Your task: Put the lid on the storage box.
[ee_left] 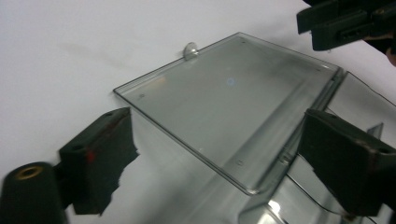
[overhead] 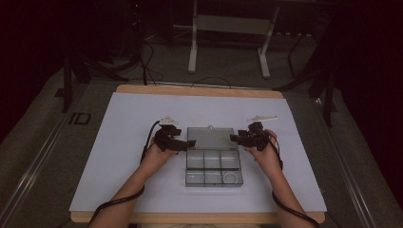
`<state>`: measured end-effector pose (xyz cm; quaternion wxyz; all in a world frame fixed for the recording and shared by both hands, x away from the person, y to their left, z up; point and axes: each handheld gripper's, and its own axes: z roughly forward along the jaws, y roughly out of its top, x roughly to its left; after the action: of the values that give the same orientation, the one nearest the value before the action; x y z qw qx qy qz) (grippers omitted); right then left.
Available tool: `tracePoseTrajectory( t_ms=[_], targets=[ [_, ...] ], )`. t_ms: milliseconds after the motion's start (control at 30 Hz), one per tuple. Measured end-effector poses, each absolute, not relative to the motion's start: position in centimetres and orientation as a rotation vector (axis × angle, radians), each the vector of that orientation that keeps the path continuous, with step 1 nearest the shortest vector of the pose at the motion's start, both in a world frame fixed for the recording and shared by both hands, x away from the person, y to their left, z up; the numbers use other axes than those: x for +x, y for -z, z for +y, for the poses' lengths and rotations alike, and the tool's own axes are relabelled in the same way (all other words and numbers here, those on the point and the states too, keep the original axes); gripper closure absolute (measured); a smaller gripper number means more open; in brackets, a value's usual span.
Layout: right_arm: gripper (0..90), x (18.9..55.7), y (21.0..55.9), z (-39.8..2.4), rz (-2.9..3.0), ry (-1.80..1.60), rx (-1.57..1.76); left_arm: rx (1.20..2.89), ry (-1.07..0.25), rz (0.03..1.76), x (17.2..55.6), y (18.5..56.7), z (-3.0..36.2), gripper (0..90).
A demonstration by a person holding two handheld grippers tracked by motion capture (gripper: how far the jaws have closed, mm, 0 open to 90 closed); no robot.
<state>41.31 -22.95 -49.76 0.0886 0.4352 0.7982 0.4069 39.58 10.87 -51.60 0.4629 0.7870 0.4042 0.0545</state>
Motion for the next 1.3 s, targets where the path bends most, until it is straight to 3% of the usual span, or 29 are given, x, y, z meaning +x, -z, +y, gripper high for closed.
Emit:
tracePoseTrajectory(
  t_ms=[700, 1300],
  targets=[
    [50.6, 42.8, 51.2, -22.6, 2.354, -1.201, 1.595, 1.946, 0.072, 1.112, 41.9, 53.4, 10.0, 25.6],
    [47.5, 43.8, 52.3, -22.8, 2.380, -1.244, 1.929, 1.911, 0.174, 1.153, 42.3, 53.7, 10.2, 28.1]
  ],
)
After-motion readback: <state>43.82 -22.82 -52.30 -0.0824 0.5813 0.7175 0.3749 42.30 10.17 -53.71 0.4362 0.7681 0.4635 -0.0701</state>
